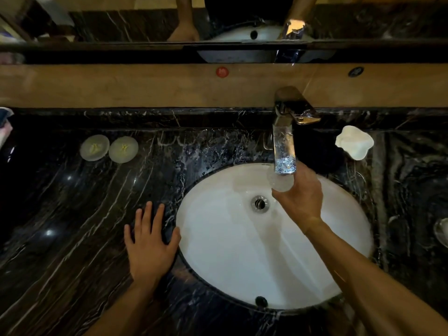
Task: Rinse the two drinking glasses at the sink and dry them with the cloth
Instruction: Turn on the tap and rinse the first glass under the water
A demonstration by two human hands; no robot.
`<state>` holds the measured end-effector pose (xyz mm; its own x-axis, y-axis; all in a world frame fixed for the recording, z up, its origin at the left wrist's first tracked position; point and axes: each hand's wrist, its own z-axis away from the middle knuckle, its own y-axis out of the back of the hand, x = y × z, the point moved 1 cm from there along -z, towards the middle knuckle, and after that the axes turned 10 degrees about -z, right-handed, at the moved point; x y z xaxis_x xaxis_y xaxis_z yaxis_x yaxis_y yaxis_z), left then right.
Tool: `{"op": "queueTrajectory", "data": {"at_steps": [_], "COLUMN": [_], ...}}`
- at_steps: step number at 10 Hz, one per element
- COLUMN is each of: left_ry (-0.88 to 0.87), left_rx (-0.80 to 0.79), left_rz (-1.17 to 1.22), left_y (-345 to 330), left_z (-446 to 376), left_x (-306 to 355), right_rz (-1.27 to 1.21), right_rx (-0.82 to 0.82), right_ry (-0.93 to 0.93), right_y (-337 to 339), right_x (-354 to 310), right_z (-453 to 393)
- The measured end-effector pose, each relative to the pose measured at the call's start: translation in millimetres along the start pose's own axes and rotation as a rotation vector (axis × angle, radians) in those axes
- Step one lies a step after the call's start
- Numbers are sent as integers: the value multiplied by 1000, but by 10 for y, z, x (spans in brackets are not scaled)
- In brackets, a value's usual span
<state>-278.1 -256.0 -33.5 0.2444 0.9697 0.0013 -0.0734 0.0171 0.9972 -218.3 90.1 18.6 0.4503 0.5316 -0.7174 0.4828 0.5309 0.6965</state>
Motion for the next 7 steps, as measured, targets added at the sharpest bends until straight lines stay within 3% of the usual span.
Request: {"op": "queueTrajectory", "data": {"at_steps": [1, 3, 5, 7], "left_ry": [-1, 3, 5, 3], "left_rx": [-1, -9, -12, 0], "left_rz": [1, -4, -6, -2], "left_y": [-3, -23, -25, -27], "left_z": [6, -1, -7, -3], "left_x": [-2, -12, -13, -13], "right_rz": [109, -81, -693, -1089], "right_rx": [-67, -332, -675, -695], "right_ry": [2, -365, -715, -1020], "right_y": [99, 223, 114, -108], "right_x": [46, 108, 134, 199], "right_z": [-22, -81, 33, 206]}}
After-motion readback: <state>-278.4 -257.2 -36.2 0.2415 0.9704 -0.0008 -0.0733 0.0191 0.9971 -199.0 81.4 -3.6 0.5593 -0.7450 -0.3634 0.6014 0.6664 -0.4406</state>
